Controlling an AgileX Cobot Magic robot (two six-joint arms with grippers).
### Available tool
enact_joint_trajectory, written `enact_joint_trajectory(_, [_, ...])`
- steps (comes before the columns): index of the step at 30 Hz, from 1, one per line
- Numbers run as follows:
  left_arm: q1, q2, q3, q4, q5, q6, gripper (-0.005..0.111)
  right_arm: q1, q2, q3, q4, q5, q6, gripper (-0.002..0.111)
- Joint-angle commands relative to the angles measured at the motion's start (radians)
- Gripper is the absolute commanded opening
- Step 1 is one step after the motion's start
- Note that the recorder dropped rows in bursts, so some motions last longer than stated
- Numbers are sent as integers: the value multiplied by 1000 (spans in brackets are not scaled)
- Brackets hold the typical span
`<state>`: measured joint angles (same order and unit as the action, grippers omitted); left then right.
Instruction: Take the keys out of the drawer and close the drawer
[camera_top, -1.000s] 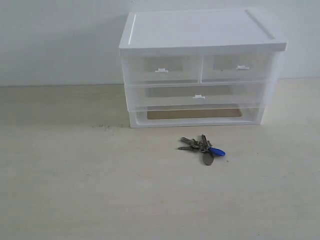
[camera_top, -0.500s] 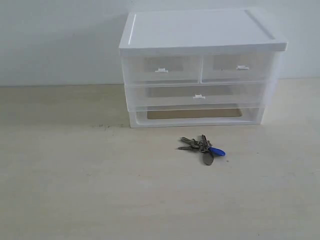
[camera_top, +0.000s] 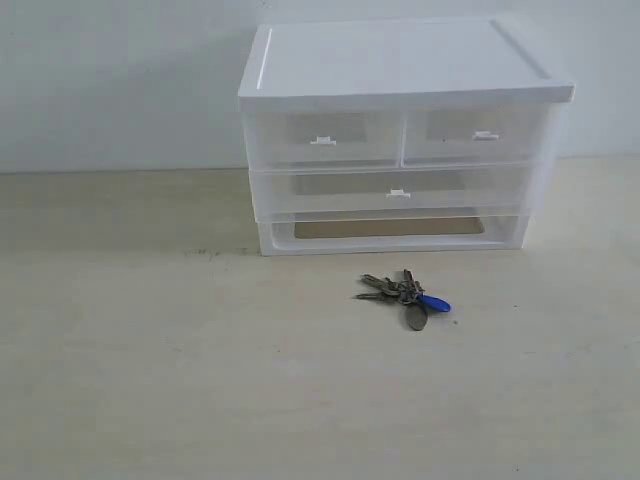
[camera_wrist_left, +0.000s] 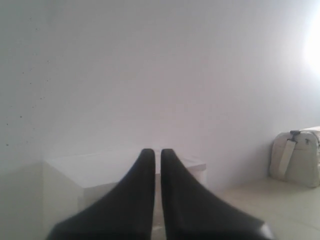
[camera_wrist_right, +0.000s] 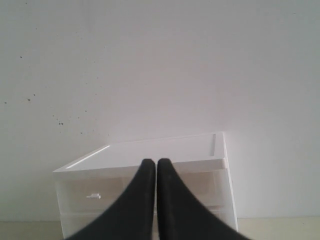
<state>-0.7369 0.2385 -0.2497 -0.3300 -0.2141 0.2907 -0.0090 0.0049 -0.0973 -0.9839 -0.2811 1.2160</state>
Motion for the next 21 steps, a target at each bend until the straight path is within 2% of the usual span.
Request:
enact_joint_trajectory(1, [64,0,60,92,5,-6,4,-3,-5,4,3,1,2,0])
enact_joint_trajectory(9, [244,-77,199,159,1,-75,4,-3,-5,4,3,1,2,0])
enact_joint_trajectory(13, [365,-159,248,173,3,-169,4,-3,-5,4,3,1,2,0])
enact_joint_trajectory(16, [447,-216,250,173,3,-198,4,-3,-5,4,3,1,2,0])
enact_joint_trajectory(21, [592,-239,250,173,99,-243,4,-3,-5,4,3,1,2,0])
